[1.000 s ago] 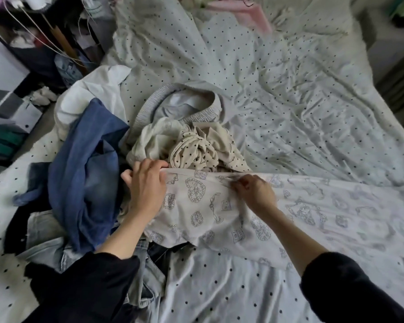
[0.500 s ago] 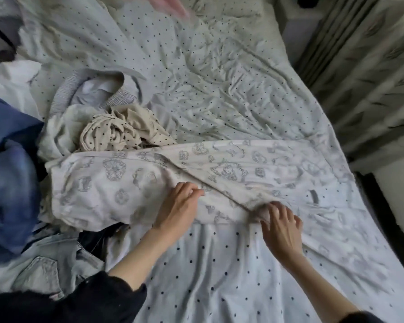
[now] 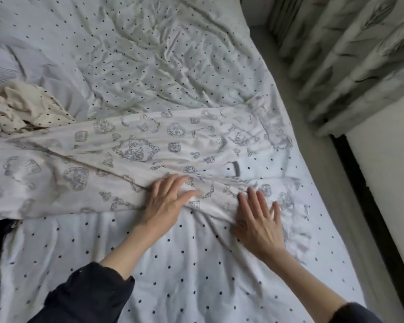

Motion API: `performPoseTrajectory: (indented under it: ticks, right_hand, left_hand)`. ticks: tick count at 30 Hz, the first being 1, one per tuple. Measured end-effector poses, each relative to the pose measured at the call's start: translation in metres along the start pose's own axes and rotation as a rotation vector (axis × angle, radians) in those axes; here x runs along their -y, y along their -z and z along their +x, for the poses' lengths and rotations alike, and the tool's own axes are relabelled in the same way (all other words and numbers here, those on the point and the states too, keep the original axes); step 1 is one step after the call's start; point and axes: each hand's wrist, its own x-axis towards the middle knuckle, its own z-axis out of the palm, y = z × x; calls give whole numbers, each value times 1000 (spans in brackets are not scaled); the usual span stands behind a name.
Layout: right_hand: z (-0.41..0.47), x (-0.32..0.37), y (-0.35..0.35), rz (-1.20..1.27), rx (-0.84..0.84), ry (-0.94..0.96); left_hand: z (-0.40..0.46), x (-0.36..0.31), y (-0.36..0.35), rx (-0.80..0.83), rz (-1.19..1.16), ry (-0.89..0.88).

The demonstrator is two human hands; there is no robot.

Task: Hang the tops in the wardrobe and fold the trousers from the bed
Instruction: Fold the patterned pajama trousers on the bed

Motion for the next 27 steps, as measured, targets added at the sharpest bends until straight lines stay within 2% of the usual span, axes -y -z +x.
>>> performPoseTrajectory:
  ticks: [4,9,13,18,24,27]
  right_hand:
    - [-5,-5,-5,31,34,24]
    - [-5,-16,15,94,-238,58]
    - [12,-48,40,261,-399,-128]
    - [64,-78,76,333,-404,-317]
    - [159,-101,118,352,-452,-293]
    - [210,-109,130,352,-415,-304]
  left_hand:
    - [11,-8,4,-103,11,47]
    - [26,-9,17,-149,-55,64]
    - [54,-7,30,-176,-152,130]
    - [101,4,35,-237,-234,221]
    - [161,38,39,-393,-298,330]
    - [188,60,29,-367,-315,403]
